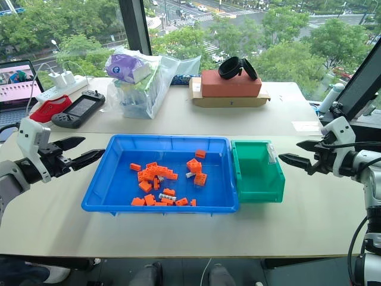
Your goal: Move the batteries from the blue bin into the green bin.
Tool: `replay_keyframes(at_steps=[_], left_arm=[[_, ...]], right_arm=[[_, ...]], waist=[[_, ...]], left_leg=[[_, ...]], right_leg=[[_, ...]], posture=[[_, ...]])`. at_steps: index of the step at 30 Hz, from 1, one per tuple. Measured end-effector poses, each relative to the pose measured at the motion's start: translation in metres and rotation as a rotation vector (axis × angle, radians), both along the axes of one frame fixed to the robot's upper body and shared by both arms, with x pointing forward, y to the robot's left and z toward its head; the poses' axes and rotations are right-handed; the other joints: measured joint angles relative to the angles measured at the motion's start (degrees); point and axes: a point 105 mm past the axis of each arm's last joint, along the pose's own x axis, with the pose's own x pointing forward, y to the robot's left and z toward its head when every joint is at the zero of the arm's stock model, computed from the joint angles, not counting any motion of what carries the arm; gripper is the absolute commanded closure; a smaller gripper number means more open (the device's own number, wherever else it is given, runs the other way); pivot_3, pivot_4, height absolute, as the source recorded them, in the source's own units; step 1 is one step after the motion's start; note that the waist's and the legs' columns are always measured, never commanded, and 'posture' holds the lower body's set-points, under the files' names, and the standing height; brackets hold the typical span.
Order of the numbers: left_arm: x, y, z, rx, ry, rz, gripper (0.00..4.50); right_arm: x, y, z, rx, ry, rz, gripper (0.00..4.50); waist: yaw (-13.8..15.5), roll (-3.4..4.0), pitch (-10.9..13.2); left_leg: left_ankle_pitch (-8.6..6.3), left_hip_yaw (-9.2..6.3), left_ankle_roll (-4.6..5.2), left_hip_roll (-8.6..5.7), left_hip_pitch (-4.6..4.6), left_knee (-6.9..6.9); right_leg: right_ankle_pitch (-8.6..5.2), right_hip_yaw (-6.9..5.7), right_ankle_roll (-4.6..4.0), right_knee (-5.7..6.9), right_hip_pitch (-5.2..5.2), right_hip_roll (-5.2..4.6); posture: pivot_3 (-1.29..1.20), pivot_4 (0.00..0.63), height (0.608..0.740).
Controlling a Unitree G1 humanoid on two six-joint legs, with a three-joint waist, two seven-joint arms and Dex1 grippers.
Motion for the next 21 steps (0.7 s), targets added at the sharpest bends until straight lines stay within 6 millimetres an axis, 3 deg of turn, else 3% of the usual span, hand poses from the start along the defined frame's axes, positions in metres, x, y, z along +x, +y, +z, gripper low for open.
replay_keyframes(at_steps=[5,10,15,21], left_arm=[[0.000,-0.011,0.014,-0.058,-0.020,-0.064,0.00],[-0.010,-0.033,0.046,-0.144,-0.065,-0.211,0.00],[-0.027,-0.047,0.027,-0.003,0.043,-0.317,0.00],[-0.035,-0.050,0.006,0.027,0.113,-0.331,0.00]], right_arm=[[0.000,0.009,0.004,-0.017,0.002,0.026,0.02],[-0.001,0.063,0.030,-0.123,-0.040,0.235,0.02],[-0.011,0.141,0.046,-0.118,0.002,0.500,0.02],[-0.008,0.200,0.021,-0.101,0.045,0.630,0.02]], waist=[[0.04,0.00,0.00],[-0.51,0.01,0.00],[-0.51,0.01,0.00],[0.30,-0.04,0.01]], left_leg=[[0.00,-0.01,0.00,0.00,-0.01,0.02],[0.00,-0.03,0.00,0.00,0.01,0.01],[0.00,-0.06,-0.01,0.01,-0.01,0.00],[-0.01,-0.12,0.01,0.00,-0.72,0.32]], right_leg=[[0.00,0.00,0.00,0.04,-0.01,0.00],[-0.01,0.01,0.02,0.15,-0.06,0.02],[-0.02,0.00,-0.02,0.19,-0.12,0.03],[-0.02,-0.07,-0.02,0.34,-0.69,0.02]], posture=[[0.00,0.150,0.740],[0.00,0.150,0.740],[0.00,0.150,0.740],[0.00,0.150,0.740]])
